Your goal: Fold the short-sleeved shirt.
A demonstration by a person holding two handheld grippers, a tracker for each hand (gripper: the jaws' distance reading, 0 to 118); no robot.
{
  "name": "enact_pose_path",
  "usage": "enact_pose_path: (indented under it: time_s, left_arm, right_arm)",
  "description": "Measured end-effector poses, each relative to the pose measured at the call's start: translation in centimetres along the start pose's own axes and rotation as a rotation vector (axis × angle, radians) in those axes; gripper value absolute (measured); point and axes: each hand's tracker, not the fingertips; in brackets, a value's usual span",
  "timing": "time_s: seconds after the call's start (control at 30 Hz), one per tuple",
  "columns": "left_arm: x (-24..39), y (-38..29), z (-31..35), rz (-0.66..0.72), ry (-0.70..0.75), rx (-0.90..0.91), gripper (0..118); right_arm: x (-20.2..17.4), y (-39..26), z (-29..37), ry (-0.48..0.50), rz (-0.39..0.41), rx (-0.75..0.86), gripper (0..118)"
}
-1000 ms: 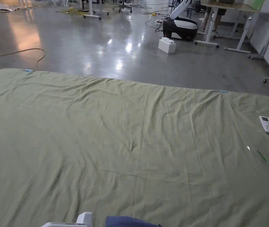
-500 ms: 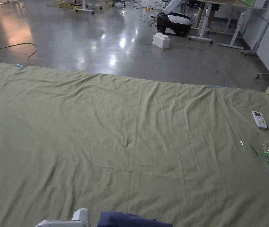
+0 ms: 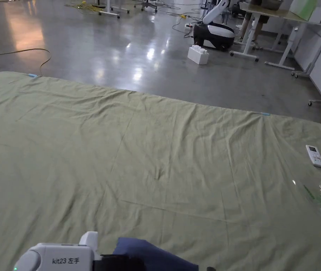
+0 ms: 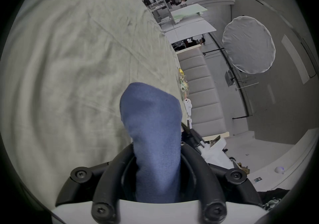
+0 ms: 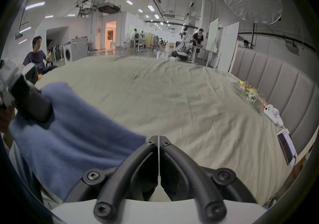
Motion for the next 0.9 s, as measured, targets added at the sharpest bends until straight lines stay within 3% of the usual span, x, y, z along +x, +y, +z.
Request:
enact_pose_path:
  time_s: [0.07, 0.17, 0.53, 0.77, 0.9]
  left_arm:
    - [0.1, 1.2, 2.5, -0.043, 0.037, 0.003, 24]
    - [-0.2, 2.9, 7.3, -0.100, 0.091, 0.009, 24]
    - [-3.1, 7.1, 25.6, -0.076, 0.411, 0.106, 24]
    - [-4.7, 8.7, 33.5, 0.007, 0.634, 0.158, 24]
    - [-5.5, 9.5, 34.0, 0.043, 0.878, 0.163, 24]
  right_arm:
    - [0.9, 2.2, 0.4, 0.000, -0.041, 0.042, 2]
    - [2.5, 6.0, 0.7, -0.031, -0.022, 0.125, 2]
    - [8.5, 15.3, 0.4, -0.144, -0.003, 0.280, 2]
    - [9.1, 16.3, 0.5, -0.151, -0.010, 0.288, 2]
    - [8.3, 15.6, 0.3, -0.145, -0.003, 0.280, 2]
